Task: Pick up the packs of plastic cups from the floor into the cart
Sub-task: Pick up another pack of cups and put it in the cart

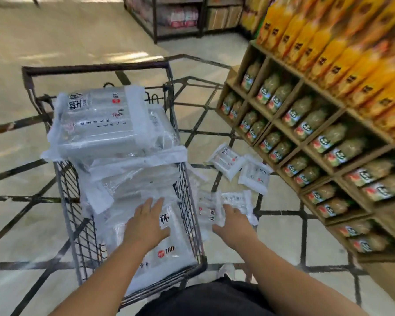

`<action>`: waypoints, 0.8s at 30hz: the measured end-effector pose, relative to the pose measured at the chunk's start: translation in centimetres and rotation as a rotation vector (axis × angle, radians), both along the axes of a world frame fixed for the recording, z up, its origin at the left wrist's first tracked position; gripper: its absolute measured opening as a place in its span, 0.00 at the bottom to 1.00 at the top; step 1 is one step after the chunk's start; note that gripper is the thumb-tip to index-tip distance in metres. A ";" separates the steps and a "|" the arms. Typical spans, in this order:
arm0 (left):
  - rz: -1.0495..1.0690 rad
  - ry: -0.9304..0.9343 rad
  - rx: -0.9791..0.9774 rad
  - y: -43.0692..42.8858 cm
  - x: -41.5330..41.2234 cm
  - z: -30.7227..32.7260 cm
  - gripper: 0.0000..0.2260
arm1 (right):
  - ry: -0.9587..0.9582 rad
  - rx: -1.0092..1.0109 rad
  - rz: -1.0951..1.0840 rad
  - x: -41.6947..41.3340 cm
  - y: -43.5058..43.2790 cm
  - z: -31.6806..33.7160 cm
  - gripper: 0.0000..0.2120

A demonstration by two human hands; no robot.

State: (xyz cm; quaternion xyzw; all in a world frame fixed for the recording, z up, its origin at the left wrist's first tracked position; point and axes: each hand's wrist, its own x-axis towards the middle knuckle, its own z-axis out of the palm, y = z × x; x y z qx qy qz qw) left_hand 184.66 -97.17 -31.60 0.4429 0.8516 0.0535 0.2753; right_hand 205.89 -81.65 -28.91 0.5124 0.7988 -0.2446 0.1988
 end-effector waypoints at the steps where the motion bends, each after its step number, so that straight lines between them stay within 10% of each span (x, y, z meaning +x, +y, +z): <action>1: -0.016 0.006 0.011 1.1 0.7 0.6 0.42 | -0.011 0.005 -0.039 1.3 0.9 0.1 0.36; 24: 0.330 -0.205 -0.093 35.9 26.6 -3.0 0.41 | -0.065 -0.131 -0.105 26.0 40.0 -7.9 0.46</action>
